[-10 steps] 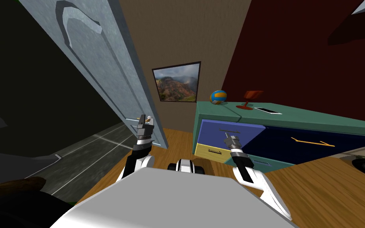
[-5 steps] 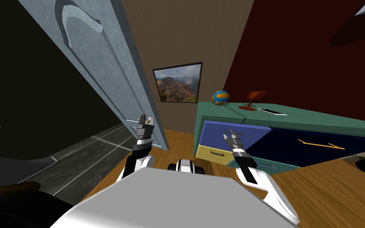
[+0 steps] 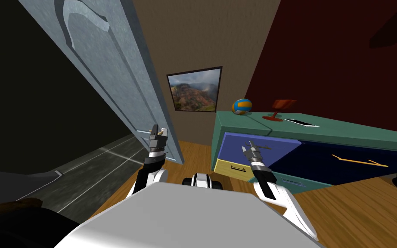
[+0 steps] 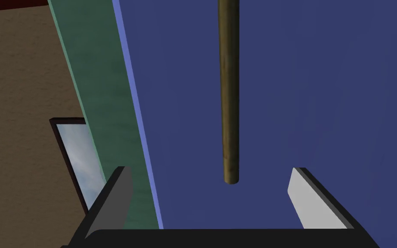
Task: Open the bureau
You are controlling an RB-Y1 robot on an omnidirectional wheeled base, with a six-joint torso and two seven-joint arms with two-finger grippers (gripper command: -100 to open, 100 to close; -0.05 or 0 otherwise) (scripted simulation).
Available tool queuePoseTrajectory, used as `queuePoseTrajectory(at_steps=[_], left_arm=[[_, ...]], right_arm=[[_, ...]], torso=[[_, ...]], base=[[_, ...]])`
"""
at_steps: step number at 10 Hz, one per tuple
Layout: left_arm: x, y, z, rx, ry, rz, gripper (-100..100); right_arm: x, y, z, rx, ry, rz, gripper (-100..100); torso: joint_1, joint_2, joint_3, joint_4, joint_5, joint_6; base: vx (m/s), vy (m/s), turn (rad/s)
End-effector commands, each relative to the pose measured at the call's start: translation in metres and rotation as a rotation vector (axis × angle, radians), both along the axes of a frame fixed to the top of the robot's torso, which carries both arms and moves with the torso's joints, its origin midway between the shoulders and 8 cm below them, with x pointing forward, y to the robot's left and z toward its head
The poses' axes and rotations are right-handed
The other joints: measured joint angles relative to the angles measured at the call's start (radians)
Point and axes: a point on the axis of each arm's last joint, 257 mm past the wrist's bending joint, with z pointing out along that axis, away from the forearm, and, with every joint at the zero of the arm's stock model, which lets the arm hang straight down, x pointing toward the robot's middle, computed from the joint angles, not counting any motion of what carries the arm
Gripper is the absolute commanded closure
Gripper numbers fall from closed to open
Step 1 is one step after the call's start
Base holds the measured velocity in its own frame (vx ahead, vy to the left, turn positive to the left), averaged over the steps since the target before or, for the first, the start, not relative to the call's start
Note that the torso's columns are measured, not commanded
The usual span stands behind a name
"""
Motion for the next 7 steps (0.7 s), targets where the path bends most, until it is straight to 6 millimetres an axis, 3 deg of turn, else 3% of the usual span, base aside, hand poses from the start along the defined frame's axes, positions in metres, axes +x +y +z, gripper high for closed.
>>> queuePoseTrajectory(at_steps=[1, 2, 4, 7], left_arm=[[0.000, 0.000, 0.000, 0.000, 0.000, 0.000, 0], [0.000, 0.000, 0.000, 0.000, 0.000, 0.000, 0], [0.000, 0.000, 0.000, 0.000, 0.000, 0.000, 0], [0.000, 0.000, 0.000, 0.000, 0.000, 0.000, 0]], right_arm=[[0.001, -0.004, 0.004, 0.000, 0.000, -0.006, -100], [0.000, 0.002, -0.003, 0.004, 0.001, 0.001, 100], [-0.001, -0.002, 0.001, 0.005, 0.002, -0.001, 100], [-0.002, -0.003, 0.010, 0.003, -0.008, 0.002, 100]], torso=[[0.001, -0.002, -0.002, -0.001, 0.000, 0.000], [0.001, 0.000, 0.000, 0.000, 0.000, 0.000], [0.002, 0.005, 0.003, 0.004, 0.003, 0.001], [0.003, 0.010, 0.006, 0.006, 0.004, 0.003]], base=[[0.034, 0.001, 0.015], [-0.028, -0.005, -0.073], [-0.058, 0.012, 0.001], [-0.170, 0.037, -0.005]])
